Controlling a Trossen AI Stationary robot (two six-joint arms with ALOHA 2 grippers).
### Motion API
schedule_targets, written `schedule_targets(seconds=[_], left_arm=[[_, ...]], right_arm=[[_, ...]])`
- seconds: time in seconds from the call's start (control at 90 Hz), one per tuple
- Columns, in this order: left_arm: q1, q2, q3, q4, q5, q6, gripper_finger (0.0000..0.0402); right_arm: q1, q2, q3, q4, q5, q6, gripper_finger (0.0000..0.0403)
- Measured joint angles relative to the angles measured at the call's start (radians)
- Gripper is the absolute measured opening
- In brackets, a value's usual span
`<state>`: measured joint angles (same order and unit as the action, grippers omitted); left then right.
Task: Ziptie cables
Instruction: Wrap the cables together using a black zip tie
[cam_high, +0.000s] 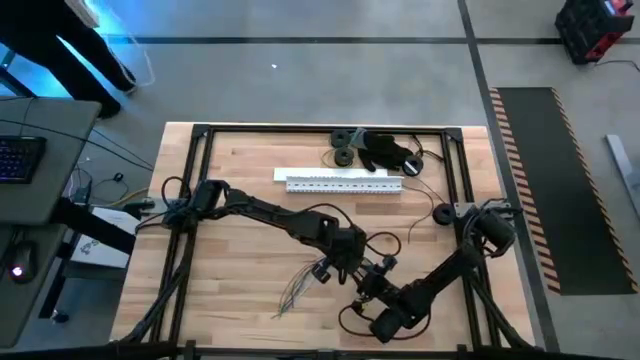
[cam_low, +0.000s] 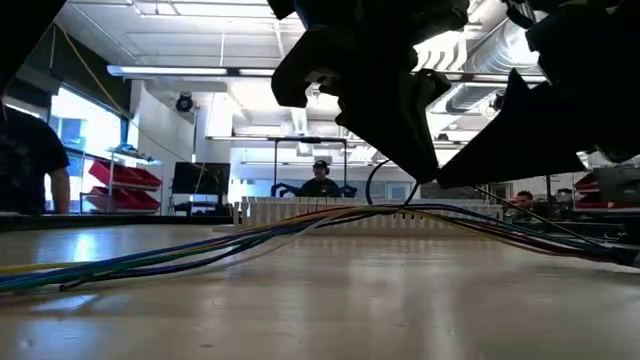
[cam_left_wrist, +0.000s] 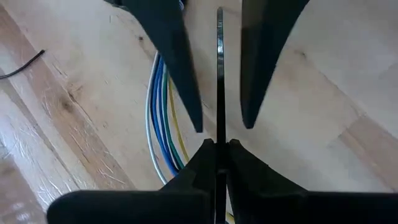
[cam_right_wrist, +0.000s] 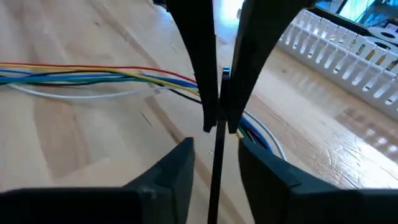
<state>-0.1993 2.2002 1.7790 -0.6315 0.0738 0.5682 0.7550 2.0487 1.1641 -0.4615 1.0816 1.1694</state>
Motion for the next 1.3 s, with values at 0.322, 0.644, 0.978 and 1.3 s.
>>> schedule_targets(seconds=[0.322,0.644,0.978,1.3], left_arm=[[-0.011,0.000,0.000,-0.003,-0.007,0.017,0.0003],[-0.027,0.000,0.000,-0.010,-0.049,0.035,0.0001],[-0.006,0.000,0.000,-0.031,-0.018,0.019,0.0000],[0.007,0.000,0.000,-0.046,0.008,0.012,0.0000]], right_arm=[[0.011,0.000,0.000,0.009,0.005,0.031,0.0003],[0.075,0.000,0.000,-0.010,-0.025,0.138,0.0001],[0.148,0.012,0.000,-0.099,-0.124,0.313,0.0000],[0.234,0.065,0.001,-0.137,-0.229,0.527,0.0000]])
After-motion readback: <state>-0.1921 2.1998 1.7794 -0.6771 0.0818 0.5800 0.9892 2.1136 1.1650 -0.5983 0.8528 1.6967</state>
